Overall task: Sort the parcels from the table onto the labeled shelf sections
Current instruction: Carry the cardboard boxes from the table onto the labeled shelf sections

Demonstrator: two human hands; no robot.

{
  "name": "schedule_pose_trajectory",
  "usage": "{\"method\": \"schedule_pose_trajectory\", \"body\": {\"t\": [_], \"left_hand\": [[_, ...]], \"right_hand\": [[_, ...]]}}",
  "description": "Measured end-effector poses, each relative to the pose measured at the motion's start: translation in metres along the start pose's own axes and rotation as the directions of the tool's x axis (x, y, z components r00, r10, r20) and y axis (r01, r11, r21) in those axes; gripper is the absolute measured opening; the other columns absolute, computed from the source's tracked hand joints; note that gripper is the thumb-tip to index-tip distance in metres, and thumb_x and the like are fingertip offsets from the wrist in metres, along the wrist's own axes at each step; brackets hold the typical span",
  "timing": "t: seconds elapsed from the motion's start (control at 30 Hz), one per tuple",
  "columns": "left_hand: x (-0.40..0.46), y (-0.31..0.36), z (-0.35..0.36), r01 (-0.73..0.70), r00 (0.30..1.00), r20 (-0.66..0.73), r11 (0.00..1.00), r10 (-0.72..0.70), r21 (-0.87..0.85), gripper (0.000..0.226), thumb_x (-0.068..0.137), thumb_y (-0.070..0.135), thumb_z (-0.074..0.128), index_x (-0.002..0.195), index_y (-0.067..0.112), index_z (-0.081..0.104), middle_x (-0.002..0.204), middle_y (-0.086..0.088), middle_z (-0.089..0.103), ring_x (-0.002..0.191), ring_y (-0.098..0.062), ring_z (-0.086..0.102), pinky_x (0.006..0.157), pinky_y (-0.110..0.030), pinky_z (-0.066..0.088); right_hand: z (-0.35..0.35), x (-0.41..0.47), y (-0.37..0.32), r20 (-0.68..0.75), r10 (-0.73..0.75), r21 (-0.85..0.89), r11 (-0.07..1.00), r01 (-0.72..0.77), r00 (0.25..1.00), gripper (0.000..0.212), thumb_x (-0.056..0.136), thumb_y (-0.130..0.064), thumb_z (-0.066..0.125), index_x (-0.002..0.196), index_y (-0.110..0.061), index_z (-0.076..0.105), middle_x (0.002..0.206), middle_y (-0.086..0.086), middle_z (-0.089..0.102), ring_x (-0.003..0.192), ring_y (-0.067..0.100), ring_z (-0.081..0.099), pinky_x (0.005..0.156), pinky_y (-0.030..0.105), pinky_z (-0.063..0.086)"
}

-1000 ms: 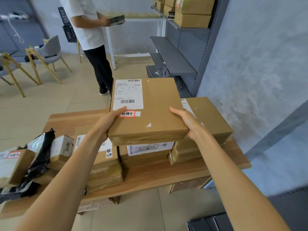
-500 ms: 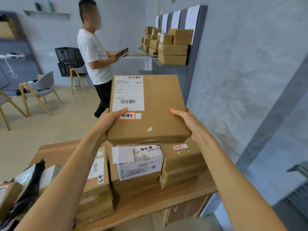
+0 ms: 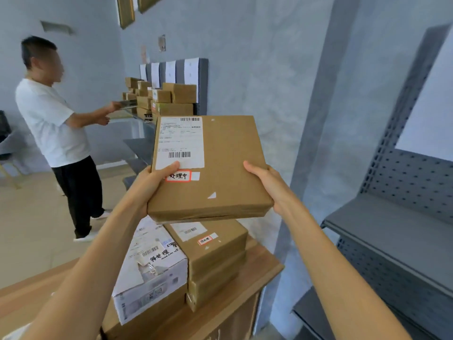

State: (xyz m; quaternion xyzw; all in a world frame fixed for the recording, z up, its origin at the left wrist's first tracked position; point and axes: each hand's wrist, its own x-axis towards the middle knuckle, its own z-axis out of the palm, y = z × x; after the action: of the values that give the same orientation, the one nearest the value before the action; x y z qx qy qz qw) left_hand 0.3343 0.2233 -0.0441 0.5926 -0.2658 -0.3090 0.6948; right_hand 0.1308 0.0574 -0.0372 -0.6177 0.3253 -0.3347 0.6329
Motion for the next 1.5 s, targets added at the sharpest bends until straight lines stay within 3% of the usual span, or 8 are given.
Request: {"method": "schedule_pose_trajectory", "body": {"t": [0.1, 0.23, 0.4, 0.53, 0.67, 1.0, 1.23, 1.5], "left_hand": [[0.001, 0.008, 0.02, 0.02, 0.995, 0.1, 1.0, -0.022, 0.024, 0.044, 0.082, 0.039, 0.073, 0.12, 0.021, 0.061, 0.1, -0.004, 0.075, 0.091, -0.022, 0.071, 0.077, -0.037, 0.058], [-0.002, 0.013, 0.047, 0.015, 0.973, 0.228, 0.999, -0.022, 0.033, 0.039, 0.083, 0.04, 0.071, 0.116, 0.022, 0.061, 0.096, -0.003, 0.075, 0.082, -0.019, 0.071, 0.062, -0.031, 0.056], [-0.017, 0.02, 0.089, 0.053, 0.911, 0.409, 0.998, -0.063, 0.036, 0.048, 0.078, 0.04, 0.076, 0.12, 0.022, 0.062, 0.1, -0.006, 0.075, 0.094, -0.027, 0.07, 0.085, -0.044, 0.056], [-0.04, 0.023, 0.128, 0.068, 0.848, 0.525, 0.997, -0.071, 0.024, 0.046, 0.078, 0.037, 0.076, 0.119, 0.02, 0.063, 0.096, -0.005, 0.076, 0.086, -0.024, 0.072, 0.072, -0.036, 0.057], [-0.071, 0.024, 0.174, 0.09, 0.772, 0.63, 0.996, -0.087, 0.028, 0.049, 0.076, 0.037, 0.077, 0.12, 0.02, 0.063, 0.095, -0.005, 0.076, 0.086, -0.025, 0.072, 0.069, -0.036, 0.057], [-0.192, 0.023, 0.278, 0.12, 0.516, 0.851, 0.992, -0.099, 0.043, 0.042, 0.079, 0.036, 0.075, 0.116, 0.024, 0.063, 0.086, -0.002, 0.076, 0.075, -0.019, 0.071, 0.055, -0.028, 0.055], [-0.294, 0.012, 0.326, 0.108, 0.345, 0.934, 0.992, -0.093, 0.059, 0.051, 0.077, 0.036, 0.077, 0.122, 0.02, 0.061, 0.101, -0.005, 0.074, 0.09, -0.024, 0.071, 0.069, -0.035, 0.056], [-0.416, -0.002, 0.359, 0.12, 0.253, 0.964, 0.991, -0.083, 0.054, 0.054, 0.077, 0.036, 0.078, 0.126, 0.021, 0.058, 0.105, -0.004, 0.073, 0.093, -0.023, 0.07, 0.071, -0.035, 0.056]], "right_hand": [[-0.019, -0.021, -0.008, -0.131, 0.001, 0.002, 1.0, -0.001, 0.991, 0.059, 0.075, -0.045, 0.078, 0.122, -0.014, 0.059, 0.105, 0.002, 0.073, 0.093, 0.018, 0.071, 0.082, 0.032, 0.057], [-0.038, -0.061, -0.023, -0.257, 0.005, -0.004, 1.0, -0.007, 0.966, 0.045, 0.081, -0.041, 0.074, 0.114, -0.017, 0.055, 0.104, 0.0, 0.069, 0.09, 0.016, 0.068, 0.073, 0.029, 0.055], [-0.07, -0.12, -0.036, -0.416, -0.03, -0.039, 0.999, 0.015, 0.909, 0.066, 0.077, -0.048, 0.076, 0.131, -0.019, 0.05, 0.115, 0.0, 0.067, 0.1, 0.02, 0.067, 0.084, 0.038, 0.055], [-0.095, -0.172, -0.048, -0.533, -0.033, -0.047, 0.999, 0.009, 0.845, 0.064, 0.078, -0.048, 0.075, 0.13, -0.019, 0.052, 0.115, 0.001, 0.067, 0.1, 0.021, 0.066, 0.085, 0.038, 0.055], [-0.123, -0.23, -0.058, -0.644, -0.045, -0.071, 0.997, -0.002, 0.764, 0.059, 0.08, -0.048, 0.073, 0.128, -0.019, 0.051, 0.111, 0.0, 0.066, 0.095, 0.018, 0.066, 0.069, 0.032, 0.052], [-0.179, -0.391, -0.068, -0.853, -0.096, -0.102, 0.995, 0.017, 0.513, 0.063, 0.079, -0.048, 0.074, 0.128, -0.016, 0.052, 0.114, 0.002, 0.068, 0.096, 0.019, 0.068, 0.07, 0.031, 0.054], [-0.202, -0.511, -0.058, -0.933, -0.129, -0.132, 0.991, 0.015, 0.337, 0.066, 0.08, -0.048, 0.072, 0.133, -0.017, 0.05, 0.117, 0.001, 0.066, 0.1, 0.02, 0.067, 0.074, 0.032, 0.054], [-0.23, -0.637, -0.048, -0.965, -0.121, -0.128, 0.992, -0.018, 0.231, 0.063, 0.08, -0.051, 0.071, 0.13, -0.019, 0.051, 0.117, 0.001, 0.066, 0.101, 0.021, 0.066, 0.077, 0.034, 0.054]]}}
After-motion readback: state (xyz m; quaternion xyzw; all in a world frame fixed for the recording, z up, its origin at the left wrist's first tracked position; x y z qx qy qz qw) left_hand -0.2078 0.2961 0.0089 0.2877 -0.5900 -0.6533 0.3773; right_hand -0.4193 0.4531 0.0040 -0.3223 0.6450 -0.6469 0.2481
